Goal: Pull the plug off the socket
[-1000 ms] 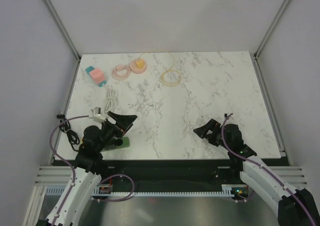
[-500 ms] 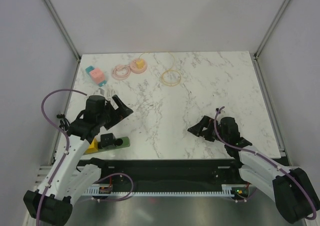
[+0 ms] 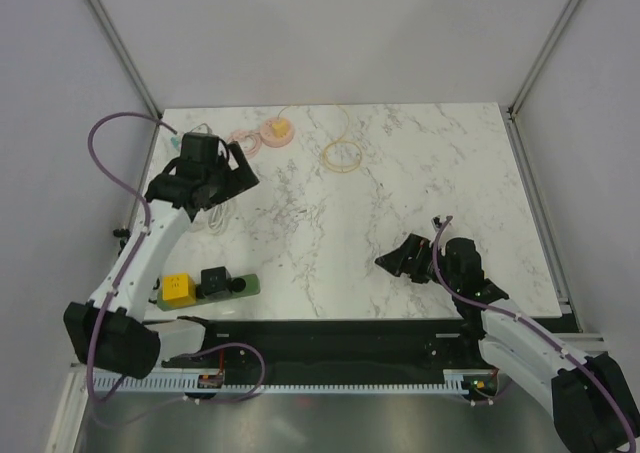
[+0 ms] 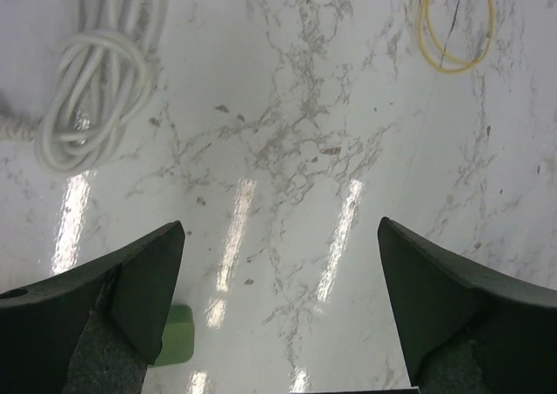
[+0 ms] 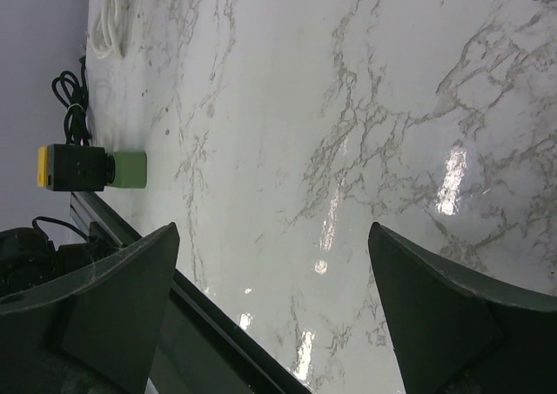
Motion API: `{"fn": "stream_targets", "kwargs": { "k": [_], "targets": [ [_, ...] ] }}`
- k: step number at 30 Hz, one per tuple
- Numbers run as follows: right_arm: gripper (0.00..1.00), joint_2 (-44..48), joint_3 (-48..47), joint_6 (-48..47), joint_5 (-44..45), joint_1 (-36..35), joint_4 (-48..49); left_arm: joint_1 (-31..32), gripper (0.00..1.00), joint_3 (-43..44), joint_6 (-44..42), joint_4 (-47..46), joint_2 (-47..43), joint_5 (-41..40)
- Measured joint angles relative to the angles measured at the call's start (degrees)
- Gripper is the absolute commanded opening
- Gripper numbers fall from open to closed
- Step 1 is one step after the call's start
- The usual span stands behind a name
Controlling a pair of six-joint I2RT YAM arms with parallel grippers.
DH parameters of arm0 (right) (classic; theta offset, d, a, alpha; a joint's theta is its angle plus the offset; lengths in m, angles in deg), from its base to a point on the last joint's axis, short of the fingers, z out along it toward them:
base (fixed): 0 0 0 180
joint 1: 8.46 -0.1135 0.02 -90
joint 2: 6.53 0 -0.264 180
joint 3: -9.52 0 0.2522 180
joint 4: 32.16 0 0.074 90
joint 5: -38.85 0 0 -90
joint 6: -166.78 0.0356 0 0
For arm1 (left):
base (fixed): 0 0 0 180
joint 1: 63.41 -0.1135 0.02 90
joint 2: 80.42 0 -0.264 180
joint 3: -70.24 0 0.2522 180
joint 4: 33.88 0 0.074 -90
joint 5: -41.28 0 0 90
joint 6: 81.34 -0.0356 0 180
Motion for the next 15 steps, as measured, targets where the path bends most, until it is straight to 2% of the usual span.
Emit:
{"fn": "stream_targets", "kwargs": {
  "k": [3,9,15],
  "targets": [
    [0.98,-0.02,0.0,-0.61,-0.22,0.0,-0.04,0.0,0.97,6.4,-2.43,-2.69,9.94,1.55],
    [0.98,-0.02,0.0,-1.86,-0.76,0.0,-0.15,-0.48,0.82,23.08,-6.23,-5.46,32.22,1.95],
    [0.98,0.48,0.0,-2.34,-0.96,0.0,-0.96,-4.15,0.79,37.13,-6.58,-6.67,49.05,5.44]
  ]
}}
